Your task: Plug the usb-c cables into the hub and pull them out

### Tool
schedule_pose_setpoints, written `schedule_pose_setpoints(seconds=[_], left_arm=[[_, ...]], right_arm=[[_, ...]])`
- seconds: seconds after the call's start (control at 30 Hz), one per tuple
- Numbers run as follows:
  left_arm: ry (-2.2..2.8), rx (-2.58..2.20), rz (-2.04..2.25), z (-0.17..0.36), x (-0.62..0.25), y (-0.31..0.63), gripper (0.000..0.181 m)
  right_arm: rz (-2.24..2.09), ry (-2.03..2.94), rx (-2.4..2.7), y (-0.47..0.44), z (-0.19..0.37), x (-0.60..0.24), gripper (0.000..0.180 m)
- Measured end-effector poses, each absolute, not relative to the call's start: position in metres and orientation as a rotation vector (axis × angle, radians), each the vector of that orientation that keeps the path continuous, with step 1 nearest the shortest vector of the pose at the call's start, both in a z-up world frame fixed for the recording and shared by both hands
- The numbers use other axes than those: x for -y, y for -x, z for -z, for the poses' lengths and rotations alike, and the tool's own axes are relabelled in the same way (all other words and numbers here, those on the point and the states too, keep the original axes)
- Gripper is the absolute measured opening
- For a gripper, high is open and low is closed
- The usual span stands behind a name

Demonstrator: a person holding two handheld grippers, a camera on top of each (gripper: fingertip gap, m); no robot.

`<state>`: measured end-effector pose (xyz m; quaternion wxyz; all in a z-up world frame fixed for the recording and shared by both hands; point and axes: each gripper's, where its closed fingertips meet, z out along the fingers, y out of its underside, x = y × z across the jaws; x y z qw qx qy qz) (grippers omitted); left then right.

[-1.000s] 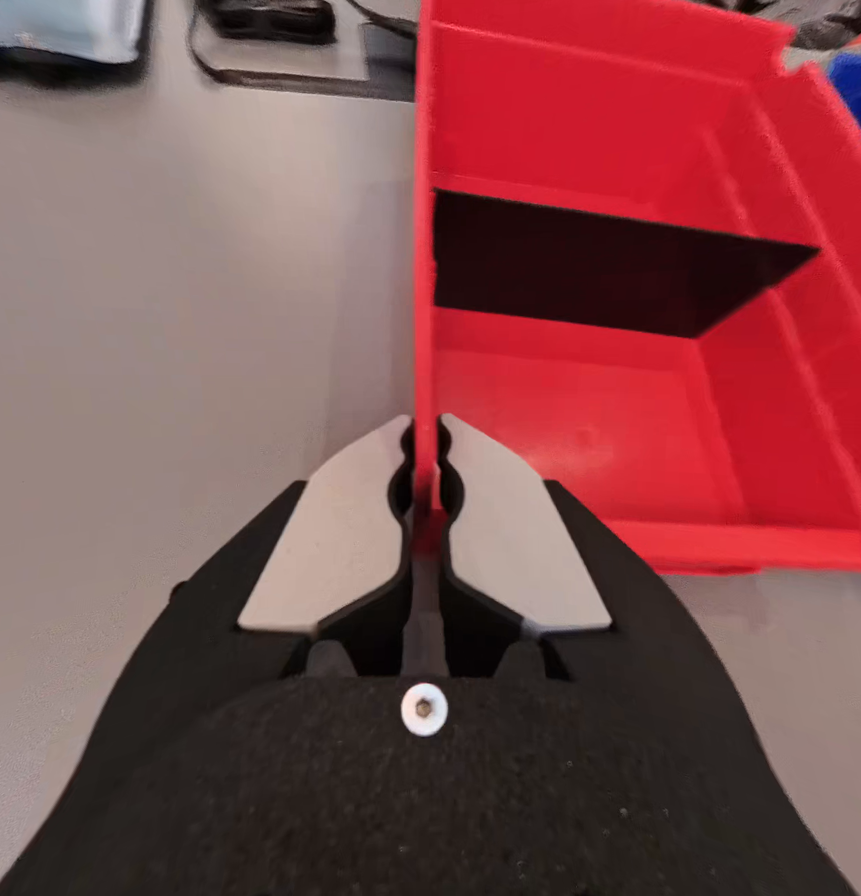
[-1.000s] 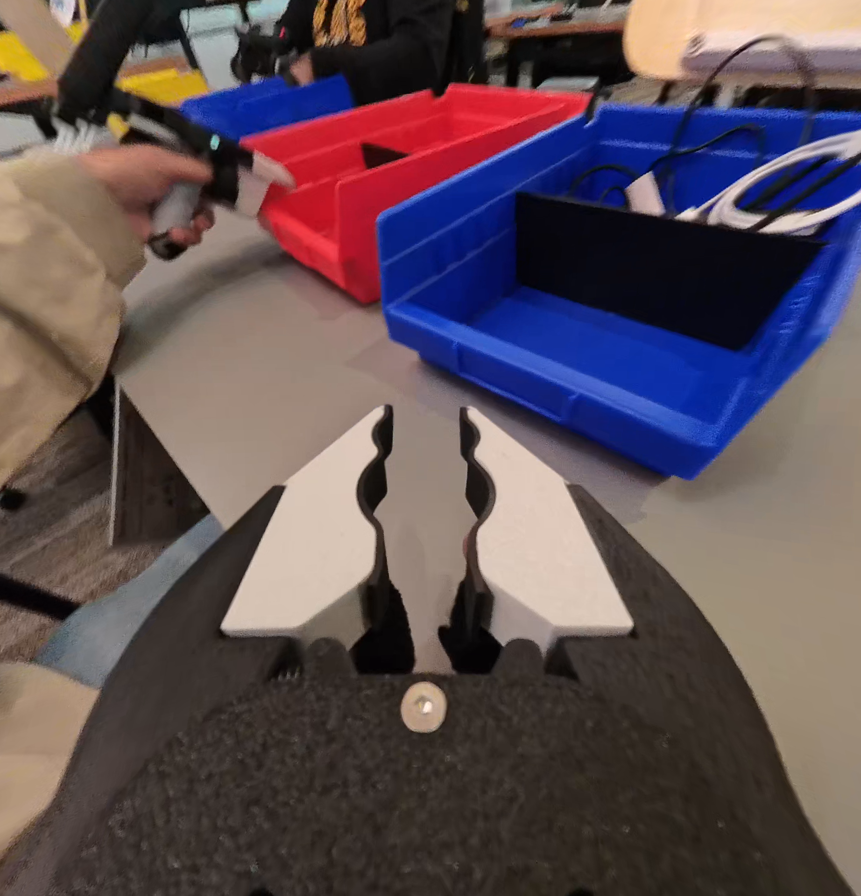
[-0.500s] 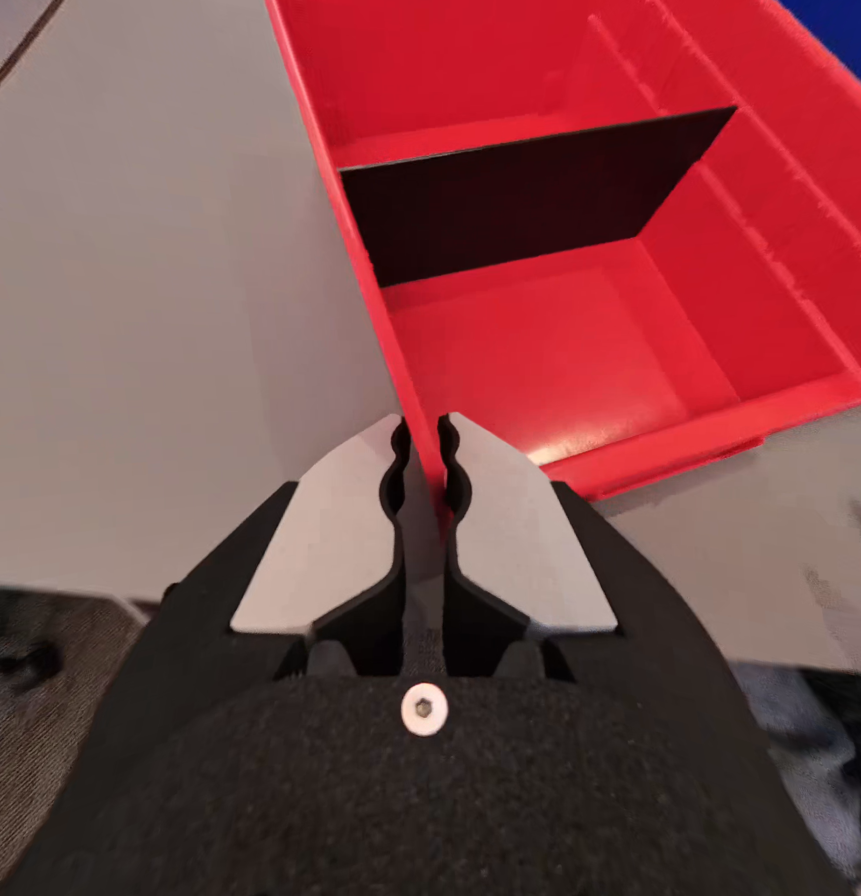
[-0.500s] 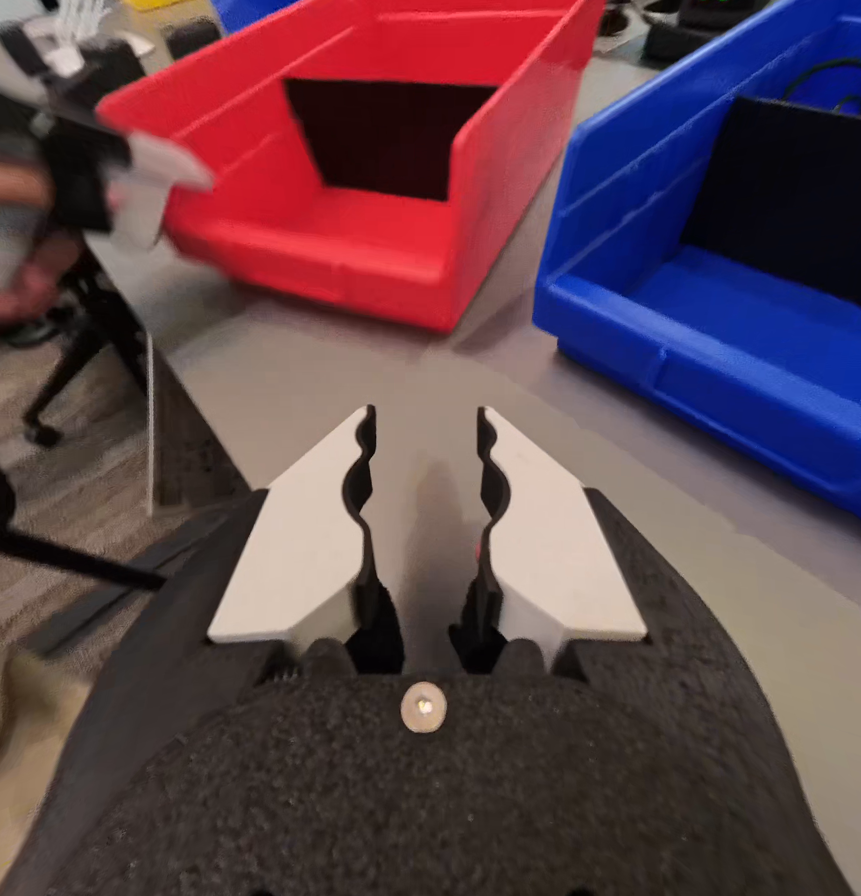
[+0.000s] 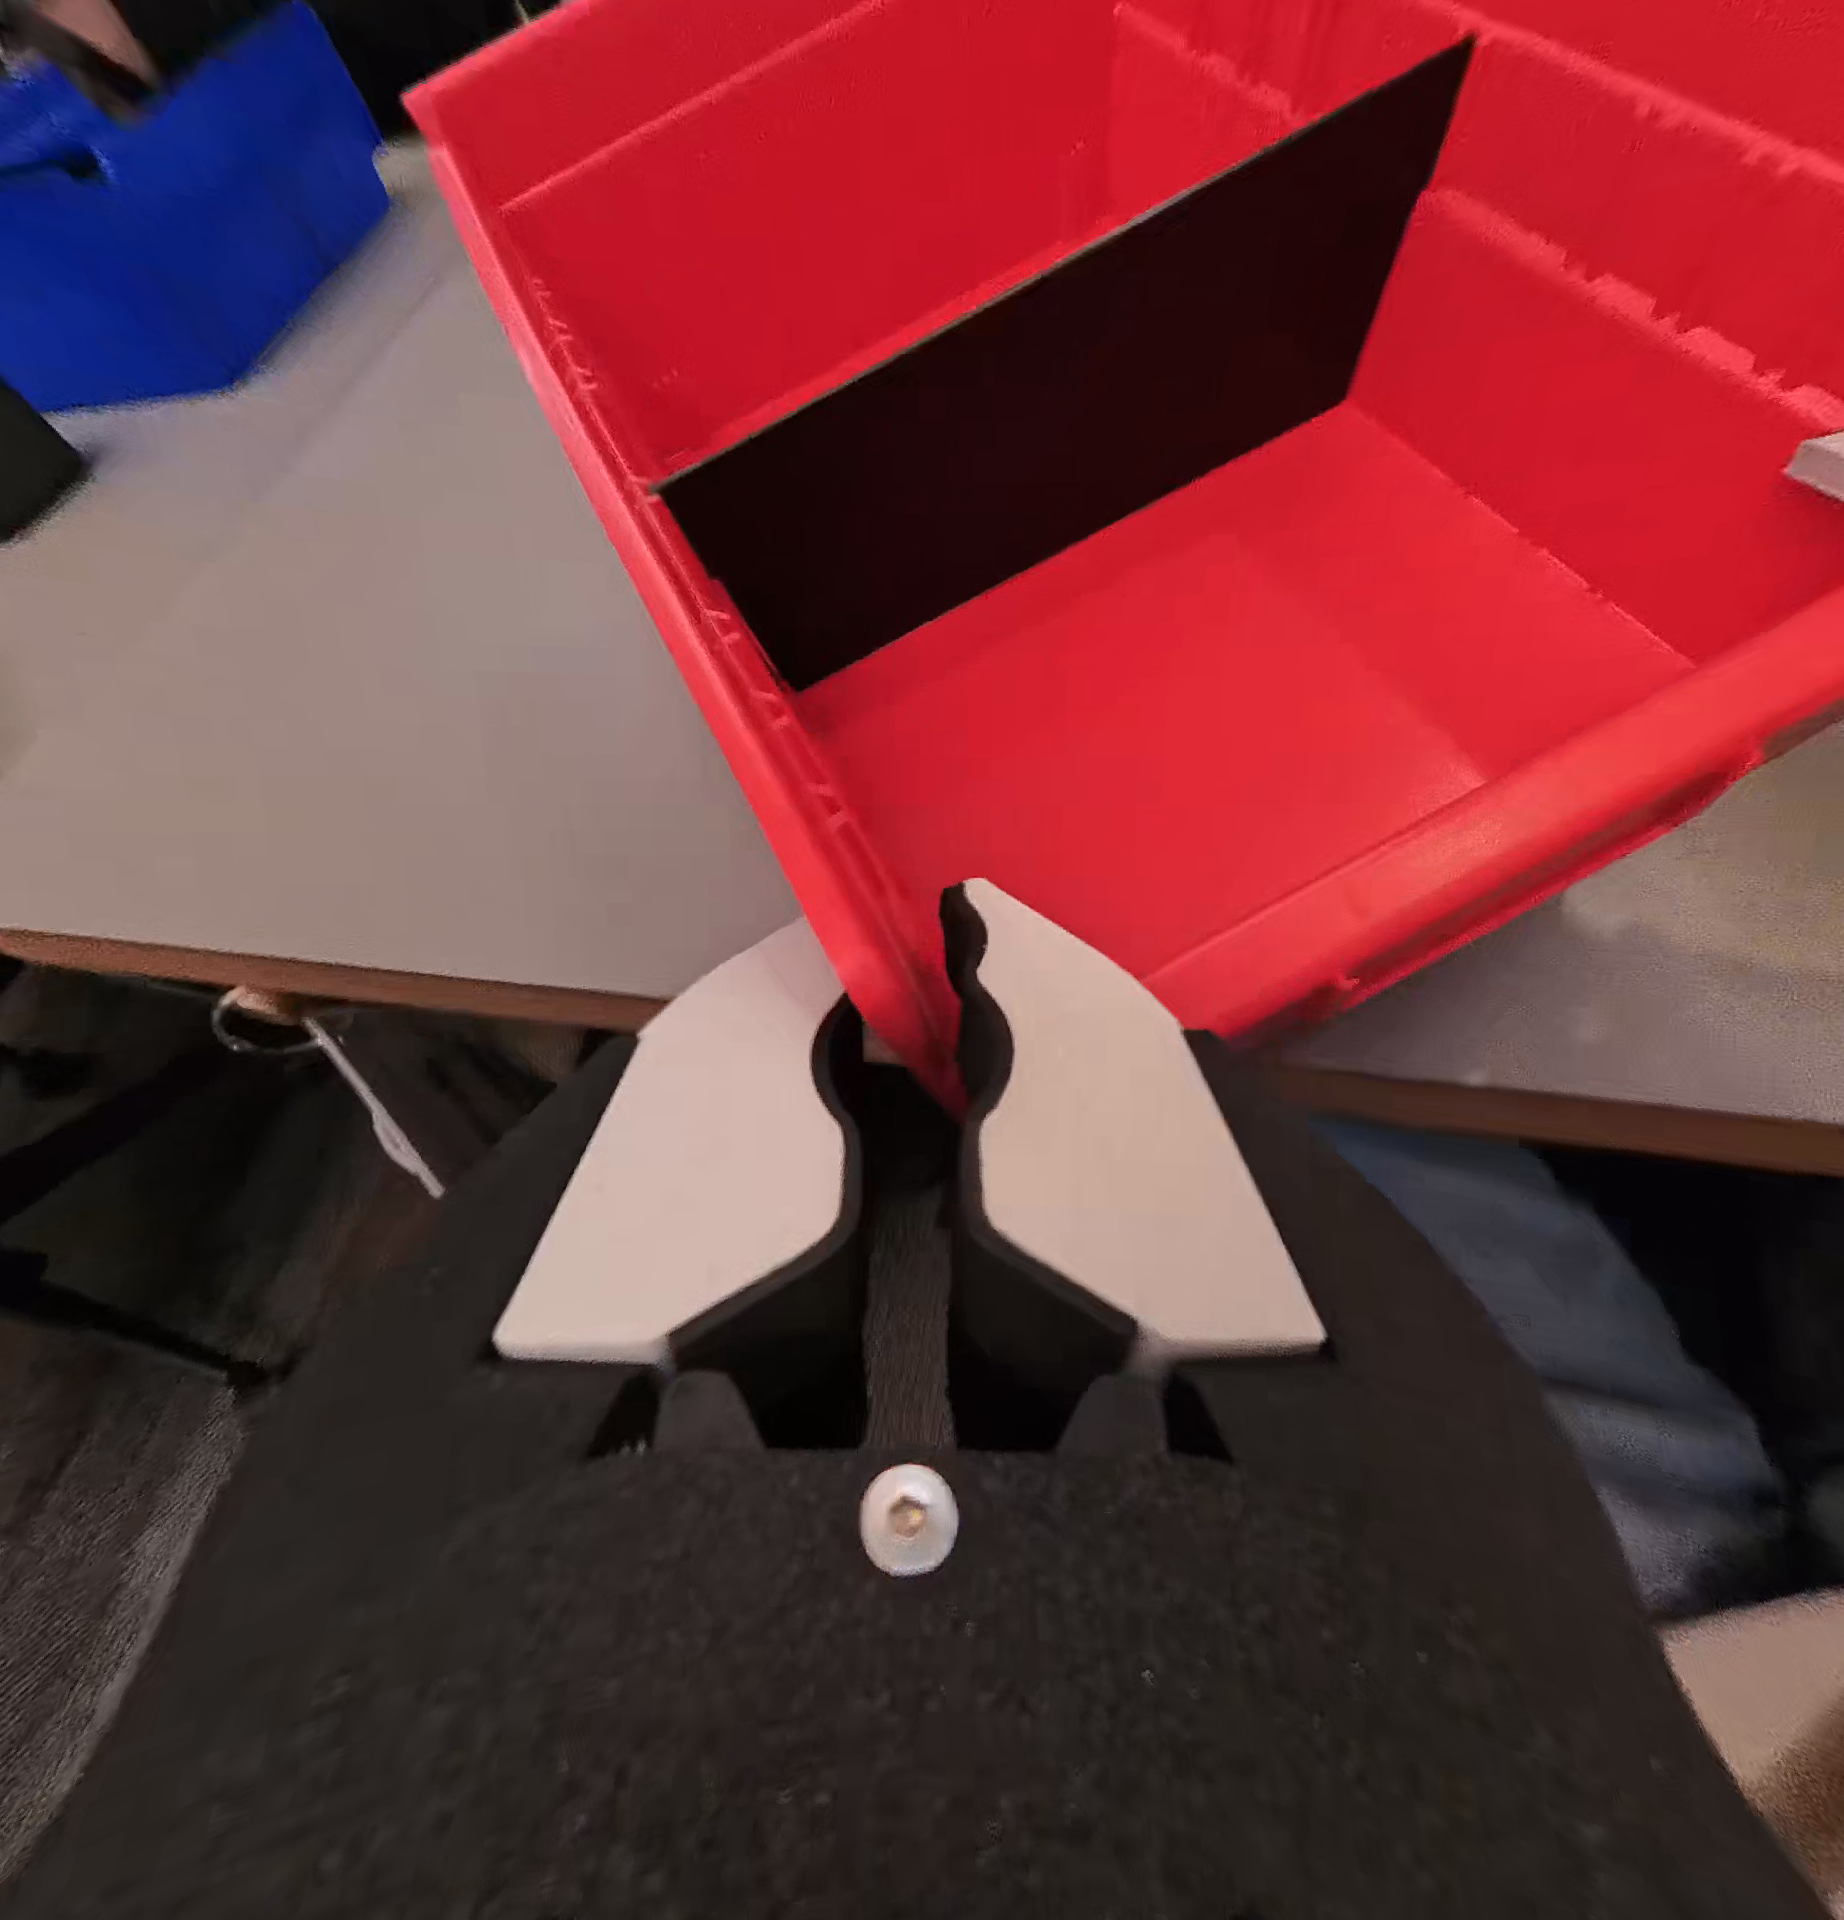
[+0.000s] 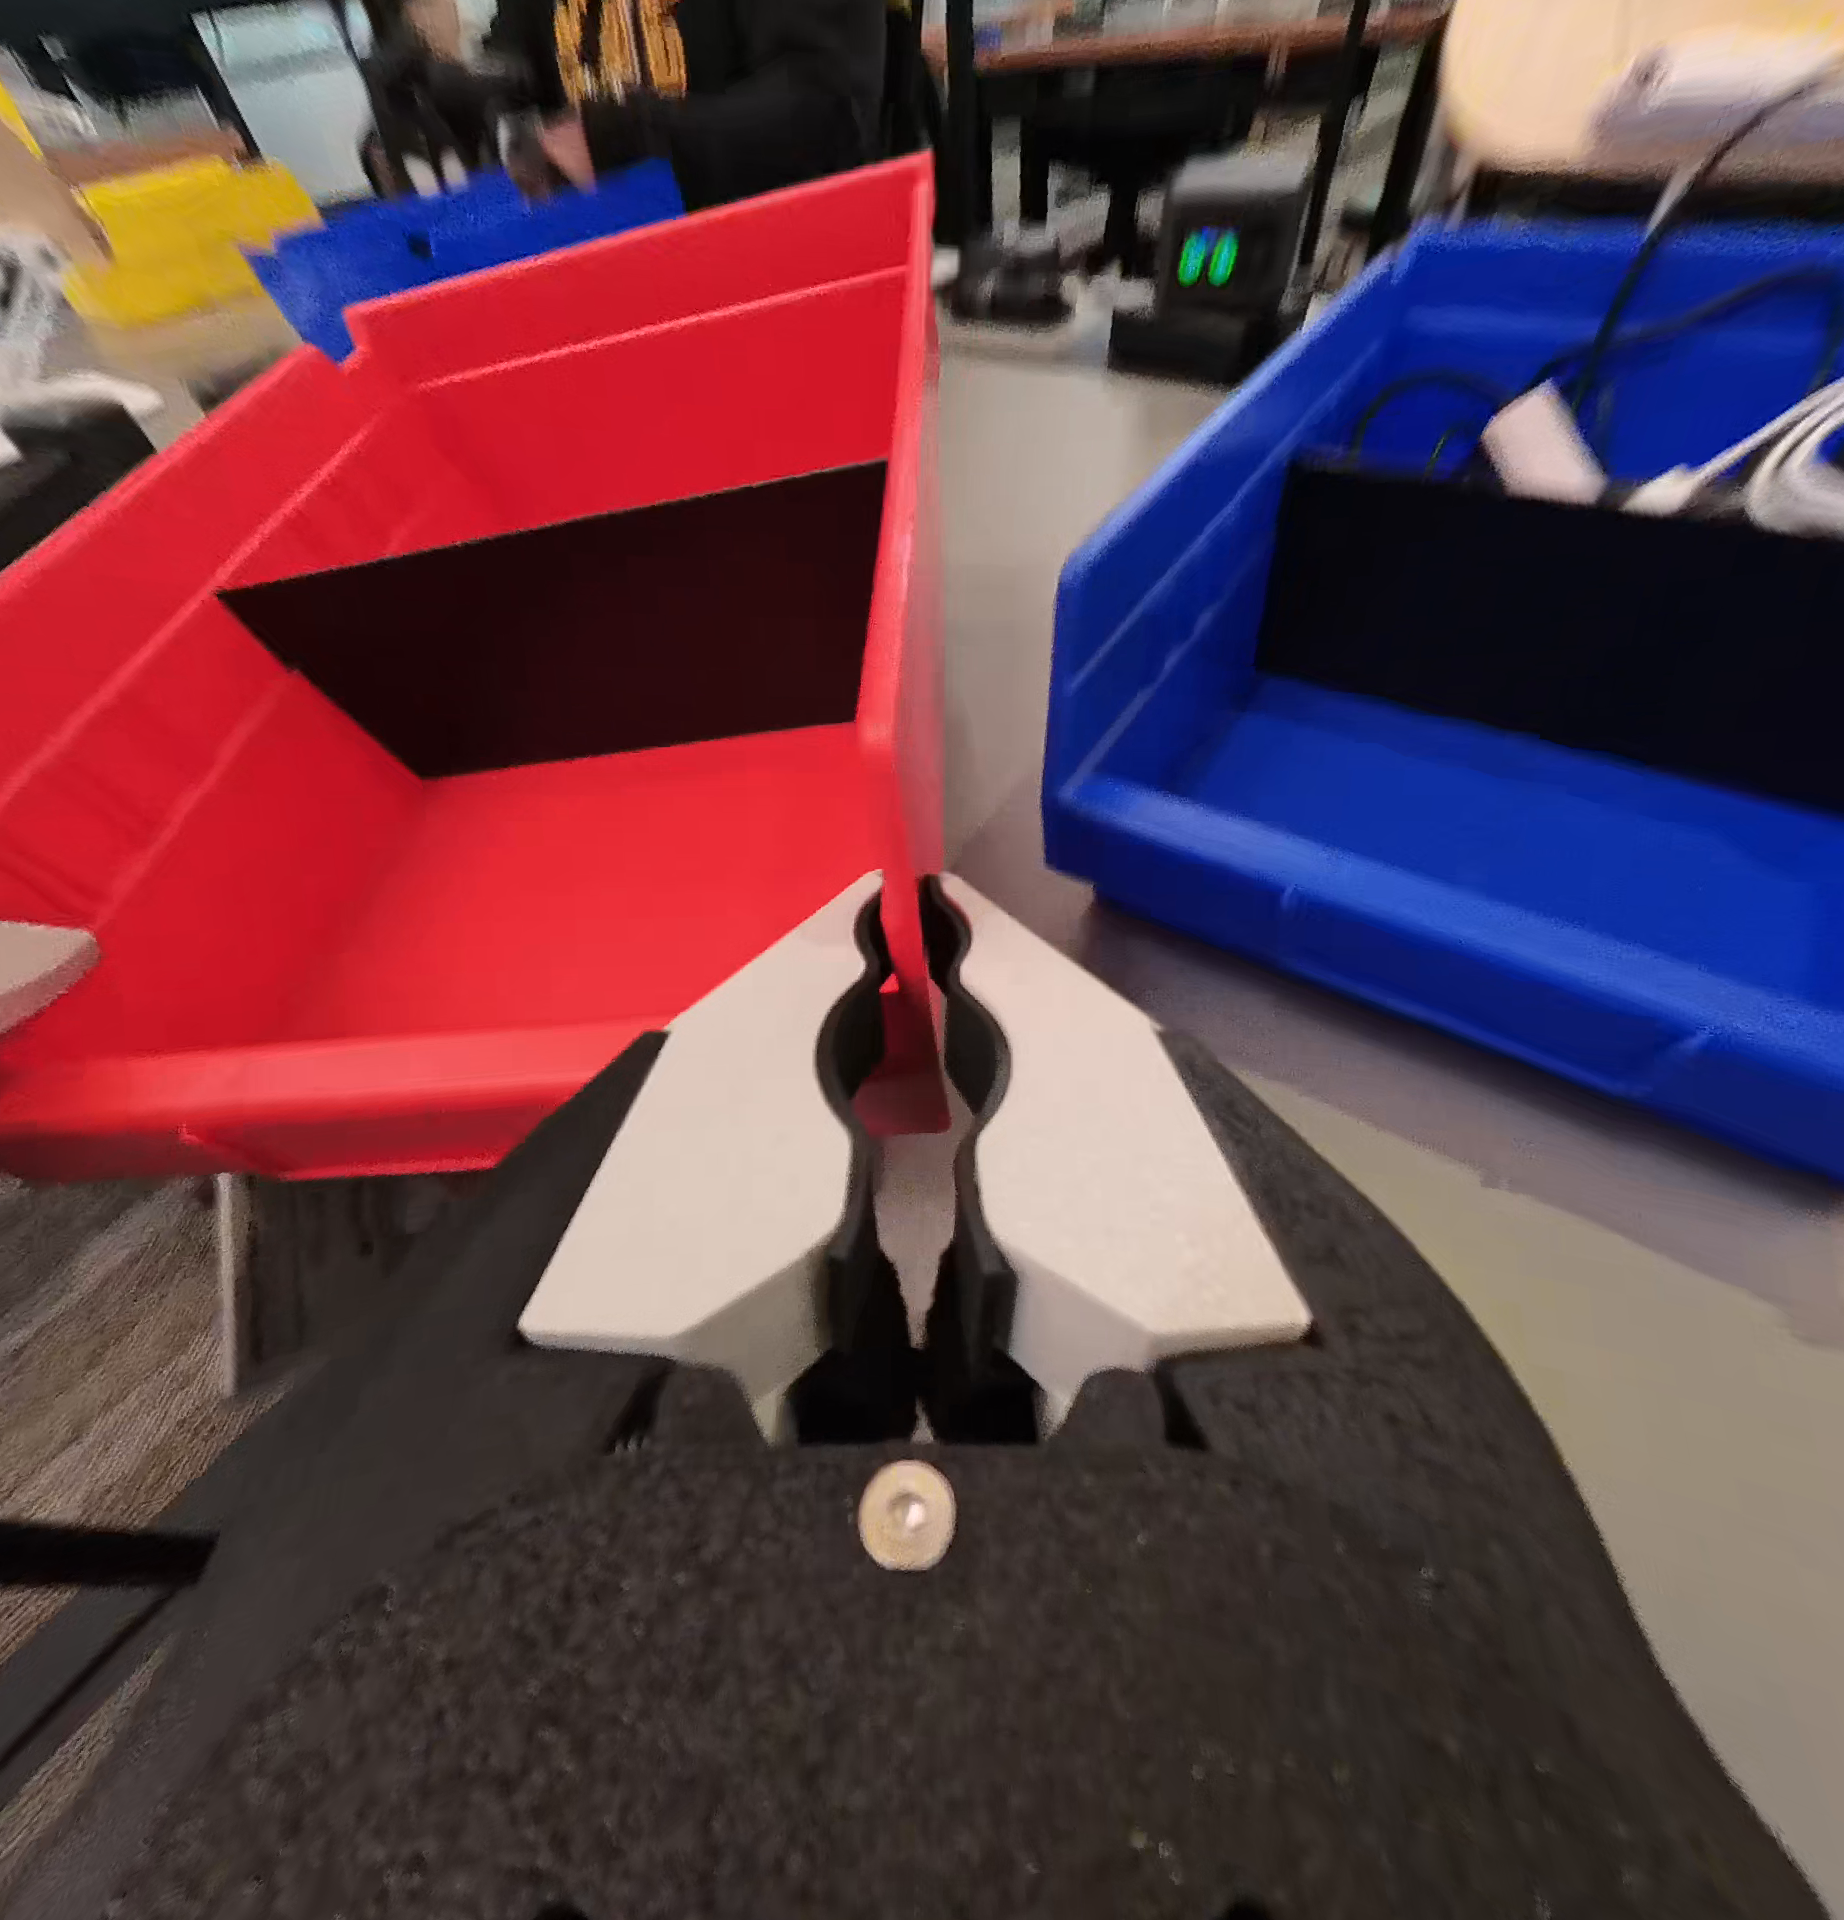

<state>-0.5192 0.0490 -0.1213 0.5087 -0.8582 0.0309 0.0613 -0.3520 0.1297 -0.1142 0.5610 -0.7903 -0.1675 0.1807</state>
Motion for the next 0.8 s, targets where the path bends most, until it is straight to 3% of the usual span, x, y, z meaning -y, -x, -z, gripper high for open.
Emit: schedule_pose_setpoints(seconds=[0.03,0.23,0.47,0.6,0.8], left_arm=[[2.020,-0.064,-0.150,0.111,-0.048,0.515,0.013],[1.727,-0.171,-0.125,0.019,-0.085,0.463,0.011],[1.542,-0.324,0.129,-0.053,-0.156,0.303,0.013],[1.600,-0.435,0.215,-0.034,-0.203,0.194,0.011],[1.768,-0.547,0.177,0.043,-0.223,0.074,0.009]], right_arm=[[-0.415,1.811,0.396,0.348,0.099,-0.128,0.003],[-0.202,1.524,0.357,0.290,-0.001,-0.134,0.005],[0.004,1.422,0.131,0.128,-0.079,-0.161,0.004],[0.150,1.512,0.079,0.019,-0.057,-0.184,0.004],[0.105,1.808,-0.087,-0.108,0.063,-0.198,0.005]])
